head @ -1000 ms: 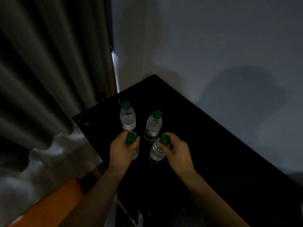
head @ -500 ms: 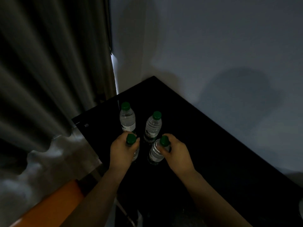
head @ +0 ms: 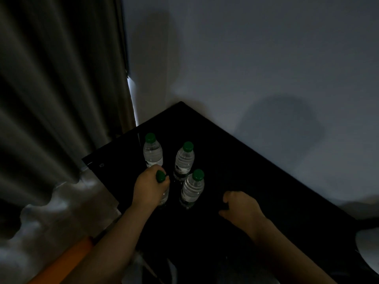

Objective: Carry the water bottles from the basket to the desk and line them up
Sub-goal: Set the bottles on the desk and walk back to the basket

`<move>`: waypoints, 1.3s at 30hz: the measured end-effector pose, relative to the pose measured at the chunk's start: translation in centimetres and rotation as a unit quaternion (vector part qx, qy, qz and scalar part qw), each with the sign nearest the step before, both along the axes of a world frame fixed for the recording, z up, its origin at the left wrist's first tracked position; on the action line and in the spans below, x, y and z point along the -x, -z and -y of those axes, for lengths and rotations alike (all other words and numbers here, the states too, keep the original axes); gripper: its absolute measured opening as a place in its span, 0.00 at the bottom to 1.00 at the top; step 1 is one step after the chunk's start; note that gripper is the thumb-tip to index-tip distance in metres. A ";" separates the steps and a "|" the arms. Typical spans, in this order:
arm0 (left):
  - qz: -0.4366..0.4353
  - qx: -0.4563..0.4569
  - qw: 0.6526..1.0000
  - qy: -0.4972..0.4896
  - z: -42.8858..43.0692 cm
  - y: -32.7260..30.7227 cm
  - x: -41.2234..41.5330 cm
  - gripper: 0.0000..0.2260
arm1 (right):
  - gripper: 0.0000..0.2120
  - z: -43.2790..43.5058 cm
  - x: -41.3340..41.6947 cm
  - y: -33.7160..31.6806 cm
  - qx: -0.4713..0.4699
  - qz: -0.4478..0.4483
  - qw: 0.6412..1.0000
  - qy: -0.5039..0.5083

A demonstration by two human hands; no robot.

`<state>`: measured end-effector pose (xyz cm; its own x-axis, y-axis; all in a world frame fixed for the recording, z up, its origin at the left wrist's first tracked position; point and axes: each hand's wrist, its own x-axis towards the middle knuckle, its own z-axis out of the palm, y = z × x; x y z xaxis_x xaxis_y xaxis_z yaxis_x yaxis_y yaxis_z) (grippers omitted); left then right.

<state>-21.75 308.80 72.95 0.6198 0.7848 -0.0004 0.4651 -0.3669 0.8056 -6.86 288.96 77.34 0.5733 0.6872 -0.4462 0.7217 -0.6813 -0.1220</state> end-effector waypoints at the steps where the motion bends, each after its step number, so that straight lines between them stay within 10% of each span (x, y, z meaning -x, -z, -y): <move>1: -0.025 -0.033 0.999 0.026 -0.2 -0.6 -0.2 0.03 | 0.14 0.3 0.1 -0.2 -0.002 -0.008 1.000 0.005; 6: -0.047 -0.159 0.978 0.130 0.1 -4.4 -1.6 0.07 | 0.16 2.3 0.1 -0.8 -0.020 -0.053 0.997 0.046; 21: -0.233 -0.090 0.843 0.476 15.6 -9.4 -7.5 0.18 | 0.15 17.9 1.3 -3.8 -0.068 -0.014 0.949 0.309; 39: -0.171 -0.212 0.626 0.730 52.4 -11.8 -2.8 0.14 | 0.18 50.7 22.3 -7.1 -0.147 0.030 0.734 0.662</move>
<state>-18.92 256.43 84.75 0.6974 -0.6452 -0.3122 -0.4980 -0.7494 0.4362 -29.15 238.26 84.46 0.8382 -0.4286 -0.3372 -0.5397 -0.7406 -0.4003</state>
